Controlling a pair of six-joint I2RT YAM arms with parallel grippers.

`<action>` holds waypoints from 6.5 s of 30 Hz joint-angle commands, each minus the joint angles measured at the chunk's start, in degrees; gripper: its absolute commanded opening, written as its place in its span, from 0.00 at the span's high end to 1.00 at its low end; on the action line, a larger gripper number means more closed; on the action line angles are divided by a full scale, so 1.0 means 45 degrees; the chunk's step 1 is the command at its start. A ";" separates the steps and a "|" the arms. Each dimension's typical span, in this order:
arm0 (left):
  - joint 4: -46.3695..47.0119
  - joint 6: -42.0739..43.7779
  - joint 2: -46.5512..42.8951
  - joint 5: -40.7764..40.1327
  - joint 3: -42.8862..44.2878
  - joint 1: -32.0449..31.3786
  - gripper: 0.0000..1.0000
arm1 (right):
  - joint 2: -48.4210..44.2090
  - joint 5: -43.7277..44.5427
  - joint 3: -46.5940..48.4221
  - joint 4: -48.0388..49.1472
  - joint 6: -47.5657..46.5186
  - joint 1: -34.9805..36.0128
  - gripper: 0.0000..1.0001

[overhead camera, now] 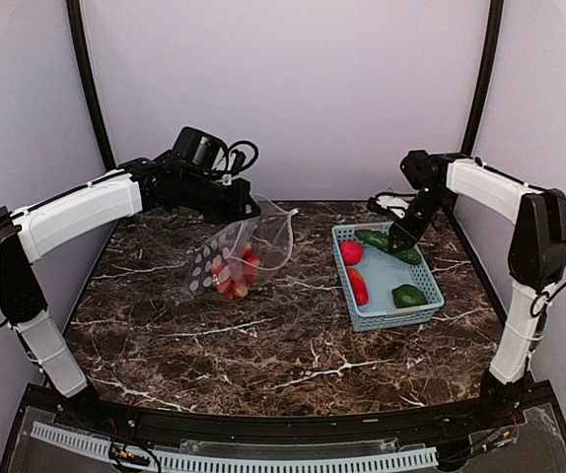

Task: Place the food in the zip-top bag and seal the zipper
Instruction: Pick up the fake vegetable from the bin, then place the fake vegetable in the zipper food storage bag, then pick up the fake vegetable from the bin, then place the fake vegetable in the zipper food storage bag.

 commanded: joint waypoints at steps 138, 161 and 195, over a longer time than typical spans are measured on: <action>-0.0532 0.0378 -0.2024 0.0195 -0.1409 -0.1567 0.99 | -0.5102 -0.1330 -0.4973 0.2578 0.0905 0.0632 0.58; 0.1989 -0.1387 -0.1117 -0.0631 -0.0804 -0.1735 0.99 | -0.4356 -1.1064 -0.0686 0.6109 0.3763 0.3153 0.58; 0.2726 -0.1725 -0.1842 -0.0872 -0.1933 -0.1718 0.99 | -0.2691 -0.7274 0.0043 0.5966 0.3292 0.5203 0.35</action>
